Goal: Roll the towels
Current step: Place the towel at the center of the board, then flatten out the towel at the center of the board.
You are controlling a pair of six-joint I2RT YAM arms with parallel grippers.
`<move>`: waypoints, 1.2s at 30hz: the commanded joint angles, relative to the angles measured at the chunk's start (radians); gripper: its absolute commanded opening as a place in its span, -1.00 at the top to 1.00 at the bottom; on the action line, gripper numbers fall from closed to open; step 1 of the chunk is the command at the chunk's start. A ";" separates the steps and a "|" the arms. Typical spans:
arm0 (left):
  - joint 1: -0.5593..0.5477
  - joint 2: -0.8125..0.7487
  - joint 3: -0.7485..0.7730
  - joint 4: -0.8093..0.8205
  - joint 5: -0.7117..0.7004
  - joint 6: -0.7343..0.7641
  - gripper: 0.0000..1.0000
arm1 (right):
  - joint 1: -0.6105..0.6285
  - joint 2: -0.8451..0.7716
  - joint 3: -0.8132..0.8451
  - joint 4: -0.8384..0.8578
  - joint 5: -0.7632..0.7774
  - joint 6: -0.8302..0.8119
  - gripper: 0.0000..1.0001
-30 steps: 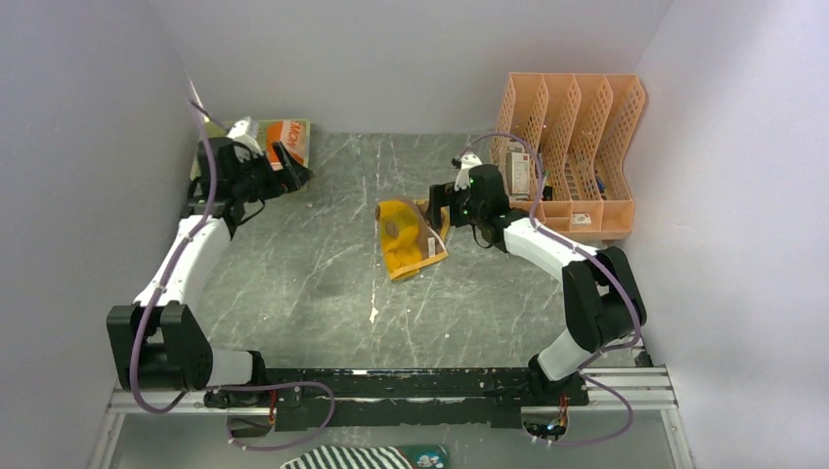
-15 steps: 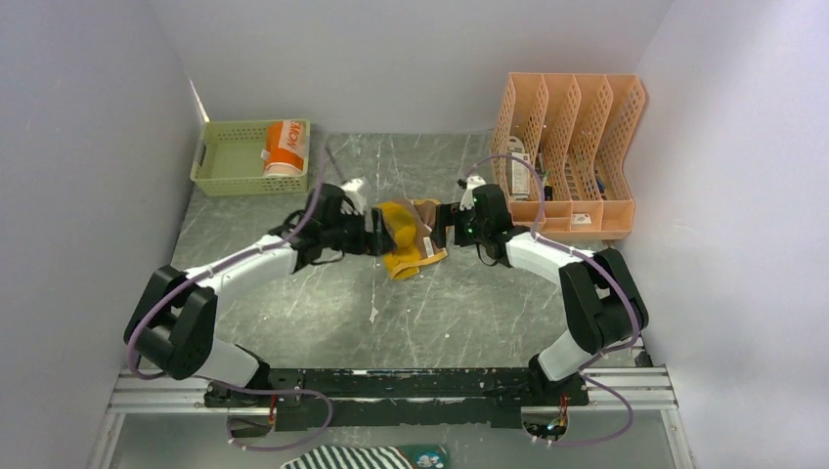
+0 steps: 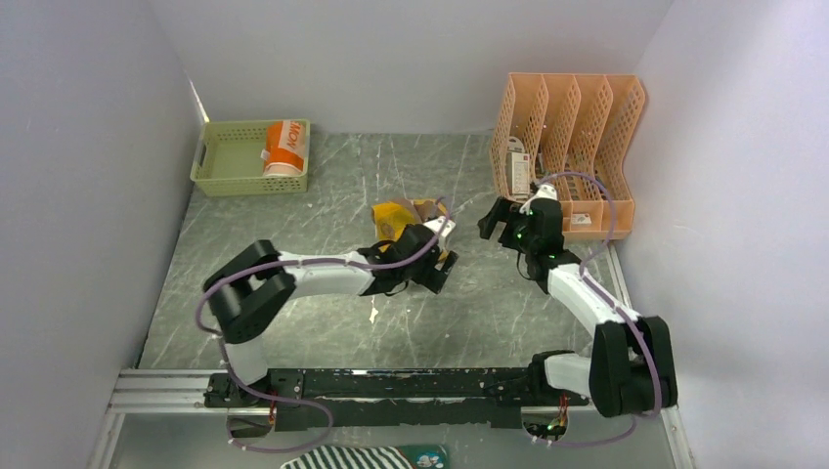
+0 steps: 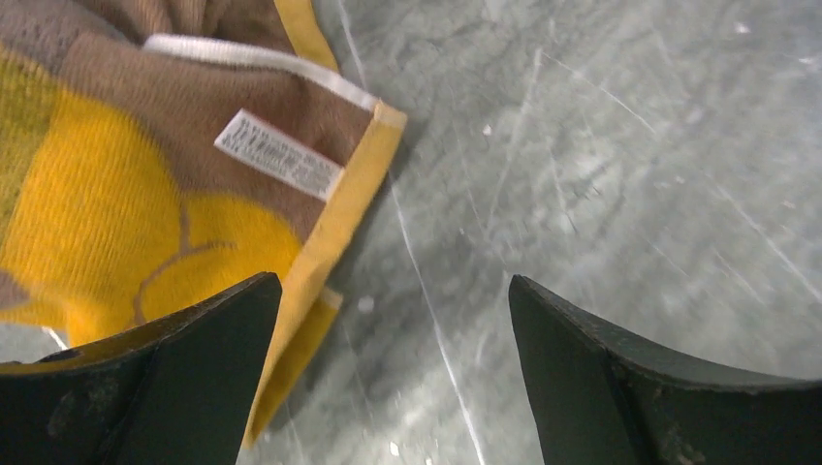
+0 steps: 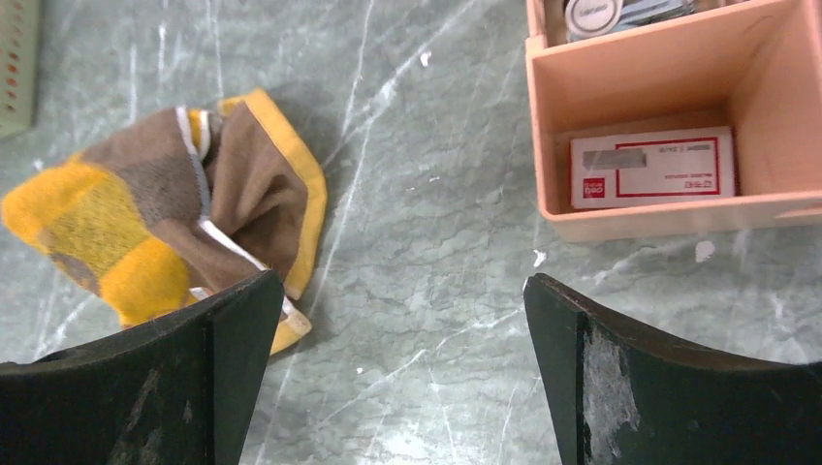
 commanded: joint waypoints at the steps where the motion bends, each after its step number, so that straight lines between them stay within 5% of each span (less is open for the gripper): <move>1: -0.040 0.107 0.093 0.109 -0.180 0.127 -1.00 | -0.046 -0.090 -0.058 0.008 -0.013 0.039 -0.95; 10: -0.060 0.303 0.256 0.099 -0.241 0.192 -0.99 | -0.074 -0.150 -0.120 0.010 -0.053 0.046 -0.95; 15: -0.060 0.403 0.380 -0.055 -0.369 0.144 -0.87 | -0.068 -0.162 -0.115 0.001 -0.051 0.046 -0.96; 17: -0.052 0.423 0.407 -0.109 -0.395 0.121 -0.76 | -0.068 -0.168 -0.114 -0.001 -0.051 0.046 -0.96; 19: -0.042 0.403 0.380 -0.089 -0.394 0.117 -0.42 | -0.068 -0.169 -0.115 -0.001 -0.055 0.048 -0.96; 21: -0.022 0.353 0.326 -0.060 -0.375 0.111 0.02 | -0.067 -0.168 -0.114 -0.002 -0.056 0.048 -0.96; 22: -0.010 0.323 0.303 -0.052 -0.369 0.106 0.56 | -0.067 -0.168 -0.113 -0.002 -0.056 0.048 -0.96; 23: 0.005 0.287 0.280 -0.049 -0.362 0.101 0.83 | -0.067 -0.168 -0.113 -0.003 -0.055 0.046 -0.96; 29: 0.140 -0.027 0.169 -0.159 -0.282 0.074 0.86 | -0.066 -0.165 -0.100 0.001 -0.057 0.041 -0.96; 36: 0.415 -0.477 0.036 -0.316 -0.013 0.031 0.87 | 0.025 -0.091 -0.048 0.078 -0.119 -0.052 -0.86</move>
